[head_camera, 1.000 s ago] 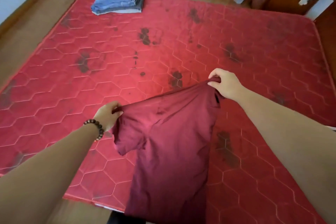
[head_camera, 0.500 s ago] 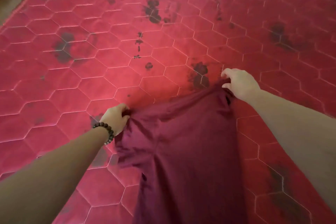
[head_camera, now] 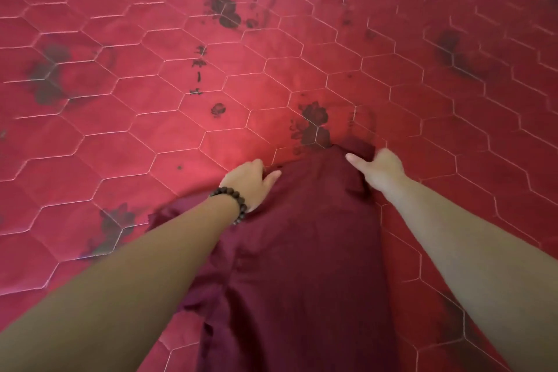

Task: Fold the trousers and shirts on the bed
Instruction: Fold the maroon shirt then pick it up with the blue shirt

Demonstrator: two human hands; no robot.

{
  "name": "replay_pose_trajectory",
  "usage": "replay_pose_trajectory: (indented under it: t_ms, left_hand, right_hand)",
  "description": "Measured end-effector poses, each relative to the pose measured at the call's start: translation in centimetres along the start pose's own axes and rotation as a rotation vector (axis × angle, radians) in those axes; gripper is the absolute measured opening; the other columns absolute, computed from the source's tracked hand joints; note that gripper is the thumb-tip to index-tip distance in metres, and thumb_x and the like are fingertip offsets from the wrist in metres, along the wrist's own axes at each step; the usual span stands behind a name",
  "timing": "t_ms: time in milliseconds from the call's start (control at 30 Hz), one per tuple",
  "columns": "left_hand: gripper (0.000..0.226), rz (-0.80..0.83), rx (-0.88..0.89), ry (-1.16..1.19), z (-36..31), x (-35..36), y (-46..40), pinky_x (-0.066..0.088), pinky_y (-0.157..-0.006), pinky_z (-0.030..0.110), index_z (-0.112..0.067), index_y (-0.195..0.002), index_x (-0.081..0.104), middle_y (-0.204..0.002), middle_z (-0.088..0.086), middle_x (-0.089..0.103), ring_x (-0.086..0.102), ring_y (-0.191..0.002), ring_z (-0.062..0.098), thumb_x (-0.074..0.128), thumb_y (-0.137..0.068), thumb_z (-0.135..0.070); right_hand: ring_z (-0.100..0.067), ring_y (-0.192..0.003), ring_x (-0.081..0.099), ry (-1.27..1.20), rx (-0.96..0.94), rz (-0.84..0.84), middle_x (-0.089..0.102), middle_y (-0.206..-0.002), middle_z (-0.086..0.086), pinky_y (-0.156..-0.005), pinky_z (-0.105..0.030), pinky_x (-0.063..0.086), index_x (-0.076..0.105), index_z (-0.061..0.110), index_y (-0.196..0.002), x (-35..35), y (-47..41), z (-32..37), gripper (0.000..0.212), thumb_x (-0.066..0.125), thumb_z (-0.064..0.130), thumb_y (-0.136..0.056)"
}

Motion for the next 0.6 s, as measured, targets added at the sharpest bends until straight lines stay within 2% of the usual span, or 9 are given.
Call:
replay_pose_trajectory:
  t_ms: [167,233,300,367,433,467,533,600]
  left_hand:
    - [0.037,-0.107,-0.044,0.007,0.3,0.2,-0.5,0.04,-0.066,0.034,-0.011,-0.101,0.052,-0.089,0.009,0.061,0.06,-0.089,0.034,0.04,-0.098,-0.045]
    - [0.037,-0.166,-0.052,0.04,0.3,-0.6,-1.0,0.038,-0.064,0.034,-0.012,-0.102,0.051,-0.083,0.007,0.058,0.06,-0.085,0.034,0.04,-0.098,-0.047]
    - [0.037,-0.218,-0.049,0.073,-0.3,-1.5,-2.3,0.039,-0.064,0.035,-0.012,-0.103,0.052,-0.086,0.01,0.062,0.06,-0.083,0.034,0.042,-0.097,-0.048]
    - [0.039,-0.25,-0.079,0.058,-1.1,-2.2,-3.5,0.04,-0.066,0.036,-0.012,-0.107,0.052,-0.095,0.012,0.065,0.06,-0.087,0.034,0.042,-0.097,-0.048]
    - [0.044,-0.301,-0.141,-0.081,-1.5,-2.7,-3.8,0.041,-0.081,0.042,-0.011,-0.117,0.05,-0.112,0.012,0.059,0.054,-0.103,0.033,0.042,-0.096,-0.049]
    - [0.046,-0.365,-0.158,-0.155,-1.6,-2.8,-3.4,0.038,-0.089,0.045,-0.011,-0.122,0.049,-0.119,0.012,0.054,0.049,-0.109,0.033,0.042,-0.096,-0.048]
    - [0.041,-0.529,-0.034,-0.192,-3.0,-2.5,-1.4,0.036,-0.091,0.047,-0.011,-0.119,0.054,-0.122,0.014,0.052,0.048,-0.11,0.034,0.043,-0.093,-0.04]
    - [0.038,-0.545,0.216,-0.172,-5.2,-0.2,1.5,0.037,-0.092,0.048,-0.013,-0.113,0.061,-0.121,0.012,0.055,0.05,-0.111,0.034,0.042,-0.089,-0.035]
  right_hand:
    - [-0.029,-0.107,0.058,-0.158,-0.021,-0.075,0.062,-0.115,-0.01,-0.092,-0.04,0.047,0.055,0.009,-0.115,0.6,-0.2,0.7,0.039,0.071,0.026,-0.084]
    - [-0.028,-0.103,0.059,-0.217,-0.069,-0.127,0.063,-0.106,-0.006,-0.086,-0.036,0.046,0.057,0.011,-0.107,-0.1,-0.8,1.4,0.028,0.071,0.019,-0.084]
    - [-0.026,-0.098,0.06,-0.264,-0.095,-0.187,0.06,-0.097,-0.001,-0.078,-0.03,0.04,0.056,0.015,-0.1,-1.3,-1.8,2.5,0.021,0.07,0.017,-0.085]
    - [-0.026,-0.102,0.059,-0.24,-0.107,-0.189,0.06,-0.102,-0.003,-0.078,-0.028,0.038,0.055,0.014,-0.105,-2.0,-2.8,3.5,0.028,0.072,0.021,-0.084]
    - [-0.027,-0.112,0.053,-0.153,-0.093,-0.174,0.056,-0.119,-0.009,-0.088,-0.03,0.041,0.049,0.01,-0.121,-1.8,-2.4,3.7,0.052,0.074,0.032,-0.081]
    - [-0.028,-0.117,0.048,-0.086,-0.102,-0.219,0.05,-0.127,-0.011,-0.095,-0.034,0.041,0.045,0.01,-0.128,-1.6,-1.5,3.5,0.062,0.072,0.039,-0.082]
    - [-0.031,-0.123,0.041,0.083,-0.253,-0.398,0.044,-0.133,-0.015,-0.104,-0.042,0.037,0.043,0.008,-0.134,-0.8,1.9,3.3,0.061,0.062,0.042,-0.088]
    - [-0.033,-0.126,0.042,0.231,-0.484,-0.473,0.047,-0.133,-0.016,-0.108,-0.047,0.034,0.05,0.006,-0.13,1.6,5.7,3.2,0.048,0.053,0.035,-0.092]
Point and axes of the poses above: each hand's wrist, its own y-axis away from the middle knuckle, its own x-axis out of the palm, z = x × y, the point moved 5 cm from there along -y, towards the middle knuckle
